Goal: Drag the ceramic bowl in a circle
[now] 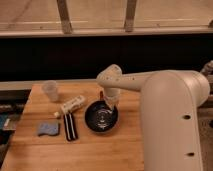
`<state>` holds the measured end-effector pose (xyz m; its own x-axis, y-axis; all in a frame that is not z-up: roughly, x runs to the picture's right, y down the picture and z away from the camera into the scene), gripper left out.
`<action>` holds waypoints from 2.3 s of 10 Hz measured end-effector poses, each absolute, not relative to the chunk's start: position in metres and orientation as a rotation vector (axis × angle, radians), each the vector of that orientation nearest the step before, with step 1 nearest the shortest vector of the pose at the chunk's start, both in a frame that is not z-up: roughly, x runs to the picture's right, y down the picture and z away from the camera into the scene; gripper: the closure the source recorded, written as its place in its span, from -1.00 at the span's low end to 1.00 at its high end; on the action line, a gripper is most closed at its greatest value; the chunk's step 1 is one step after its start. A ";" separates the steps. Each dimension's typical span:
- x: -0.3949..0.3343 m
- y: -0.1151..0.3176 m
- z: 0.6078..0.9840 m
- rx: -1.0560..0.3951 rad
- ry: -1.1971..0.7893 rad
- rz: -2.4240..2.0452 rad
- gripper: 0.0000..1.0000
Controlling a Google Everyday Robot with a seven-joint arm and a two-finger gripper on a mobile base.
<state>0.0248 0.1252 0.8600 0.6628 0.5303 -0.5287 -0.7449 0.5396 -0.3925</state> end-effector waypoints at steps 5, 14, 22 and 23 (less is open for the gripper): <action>-0.021 0.194 0.801 -0.694 0.314 0.699 1.00; 0.079 0.152 0.845 -0.668 0.458 0.876 1.00; 0.033 0.097 0.886 -0.663 0.395 0.747 1.00; 0.012 0.102 0.878 -0.666 0.366 0.706 1.00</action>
<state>0.0123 0.1021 0.8781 0.7115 0.4745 -0.5183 -0.6970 0.5701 -0.4350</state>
